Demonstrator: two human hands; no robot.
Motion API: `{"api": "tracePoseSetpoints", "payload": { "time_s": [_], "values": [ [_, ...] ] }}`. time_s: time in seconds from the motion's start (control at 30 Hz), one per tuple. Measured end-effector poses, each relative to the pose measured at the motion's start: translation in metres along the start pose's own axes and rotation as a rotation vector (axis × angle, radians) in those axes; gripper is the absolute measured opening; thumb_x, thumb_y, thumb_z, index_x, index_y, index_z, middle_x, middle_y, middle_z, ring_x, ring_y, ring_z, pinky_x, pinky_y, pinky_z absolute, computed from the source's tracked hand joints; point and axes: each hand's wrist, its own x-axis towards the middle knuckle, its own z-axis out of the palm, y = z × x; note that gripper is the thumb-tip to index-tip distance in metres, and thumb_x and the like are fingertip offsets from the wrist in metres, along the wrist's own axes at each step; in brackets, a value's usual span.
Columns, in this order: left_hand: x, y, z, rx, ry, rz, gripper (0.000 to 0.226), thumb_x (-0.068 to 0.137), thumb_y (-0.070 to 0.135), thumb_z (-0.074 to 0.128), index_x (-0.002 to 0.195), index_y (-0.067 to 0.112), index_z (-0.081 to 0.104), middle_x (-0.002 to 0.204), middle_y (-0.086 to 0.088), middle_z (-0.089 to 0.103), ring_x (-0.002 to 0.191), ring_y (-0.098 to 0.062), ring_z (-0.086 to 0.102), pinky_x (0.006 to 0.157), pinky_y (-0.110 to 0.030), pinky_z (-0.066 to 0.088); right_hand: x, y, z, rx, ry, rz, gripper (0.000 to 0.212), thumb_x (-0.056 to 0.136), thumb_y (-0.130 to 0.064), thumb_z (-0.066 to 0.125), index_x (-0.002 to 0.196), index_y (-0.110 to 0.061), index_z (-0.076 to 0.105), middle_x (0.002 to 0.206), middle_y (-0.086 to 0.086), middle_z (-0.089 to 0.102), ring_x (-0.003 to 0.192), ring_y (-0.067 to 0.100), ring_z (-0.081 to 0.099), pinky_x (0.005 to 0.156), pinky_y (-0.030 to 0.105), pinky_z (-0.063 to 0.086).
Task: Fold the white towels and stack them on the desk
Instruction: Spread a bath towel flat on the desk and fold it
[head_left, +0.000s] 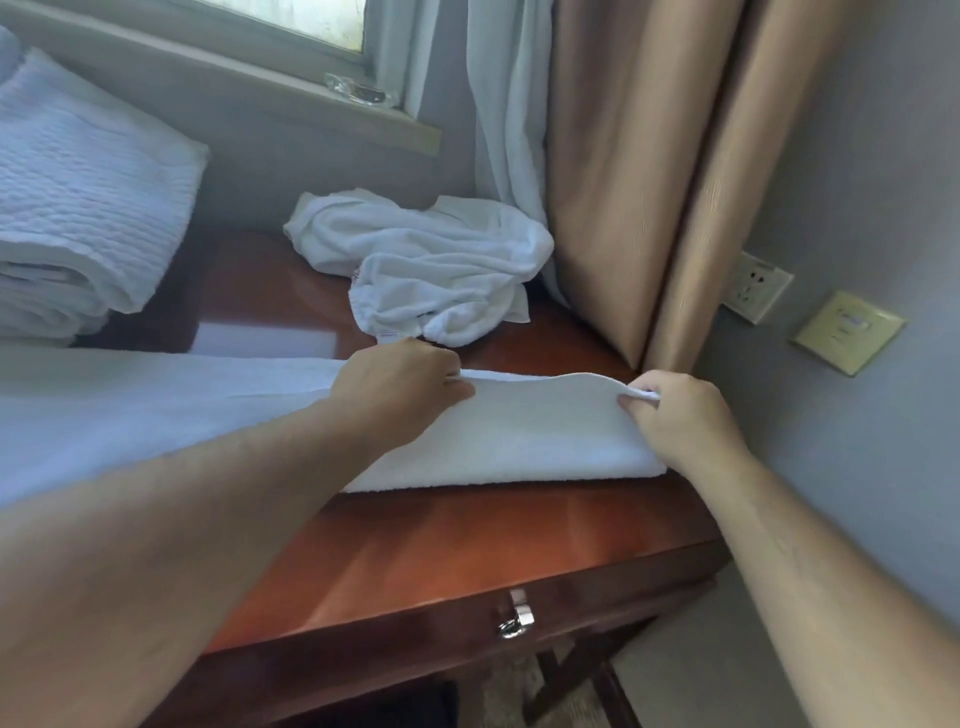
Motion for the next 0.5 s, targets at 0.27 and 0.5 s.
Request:
{"api": "tracePoseSetpoints", "payload": {
  "time_s": [0.27, 0.5],
  "values": [
    [0.026, -0.022, 0.013, -0.021, -0.148, -0.018, 0.032, 0.088, 0.062, 0.060, 0.080, 0.030, 0.063, 0.075, 0.013, 0.059, 0.072, -0.001, 0.046, 0.056, -0.028, 0.035, 0.031, 0.001, 0.039, 0.178, -0.090, 0.187, 0.039, 0.099, -0.039, 0.051, 0.071, -0.013, 0.050, 0.070, 0.000, 0.054, 0.069, 0.025, 0.052, 0.054, 0.033, 0.031],
    [-0.002, -0.074, -0.011, -0.085, -0.249, -0.061, 0.030, 0.082, 0.072, 0.052, 0.085, 0.042, 0.050, 0.075, 0.014, 0.060, 0.067, -0.003, 0.055, 0.055, -0.028, 0.038, 0.008, -0.061, 0.055, -0.089, 0.172, -0.028, 0.012, 0.093, -0.034, 0.060, 0.092, -0.022, 0.059, 0.095, 0.000, 0.062, 0.097, 0.029, 0.058, 0.085, 0.041, 0.036]
  ]
}}
